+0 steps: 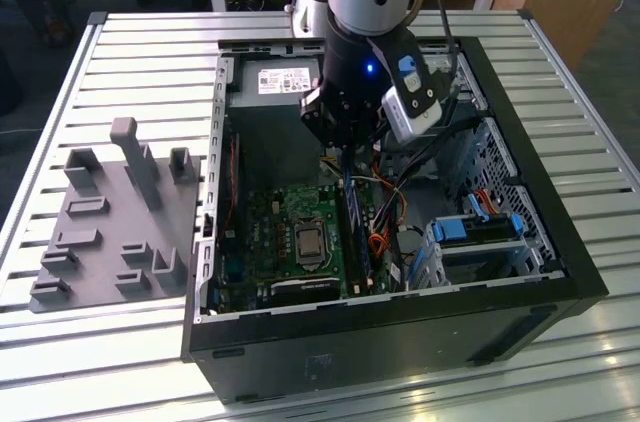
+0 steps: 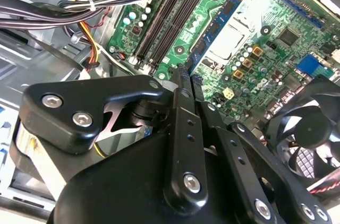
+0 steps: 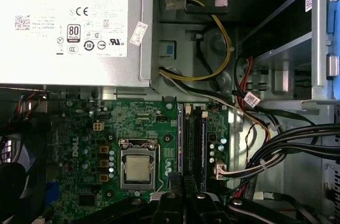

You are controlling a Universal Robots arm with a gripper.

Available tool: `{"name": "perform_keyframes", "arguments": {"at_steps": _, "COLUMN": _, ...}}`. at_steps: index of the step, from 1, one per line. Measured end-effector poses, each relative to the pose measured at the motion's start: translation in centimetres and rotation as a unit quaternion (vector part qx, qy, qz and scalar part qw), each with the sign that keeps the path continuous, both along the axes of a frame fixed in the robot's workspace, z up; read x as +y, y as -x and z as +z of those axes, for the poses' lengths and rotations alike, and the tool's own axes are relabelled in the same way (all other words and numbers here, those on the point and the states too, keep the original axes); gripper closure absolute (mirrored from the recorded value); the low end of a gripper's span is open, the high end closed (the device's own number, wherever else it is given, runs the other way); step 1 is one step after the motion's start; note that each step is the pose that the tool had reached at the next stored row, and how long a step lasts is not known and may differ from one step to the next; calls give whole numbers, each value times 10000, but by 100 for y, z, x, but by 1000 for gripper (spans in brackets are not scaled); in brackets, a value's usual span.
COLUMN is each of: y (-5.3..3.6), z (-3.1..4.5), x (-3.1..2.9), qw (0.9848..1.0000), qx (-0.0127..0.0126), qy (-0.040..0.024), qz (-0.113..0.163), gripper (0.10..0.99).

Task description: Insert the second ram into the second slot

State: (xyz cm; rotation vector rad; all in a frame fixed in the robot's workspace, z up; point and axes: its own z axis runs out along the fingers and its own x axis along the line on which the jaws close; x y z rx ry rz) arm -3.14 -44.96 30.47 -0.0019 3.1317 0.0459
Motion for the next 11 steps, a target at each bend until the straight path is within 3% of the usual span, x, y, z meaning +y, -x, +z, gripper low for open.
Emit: {"name": "perform_keyframes", "arguments": {"at_steps": 11, "y": -11, "z": -95, "x": 0, "qw": 10000, "qx": 0, "qy": -1, "qz": 0, "gripper": 953}}
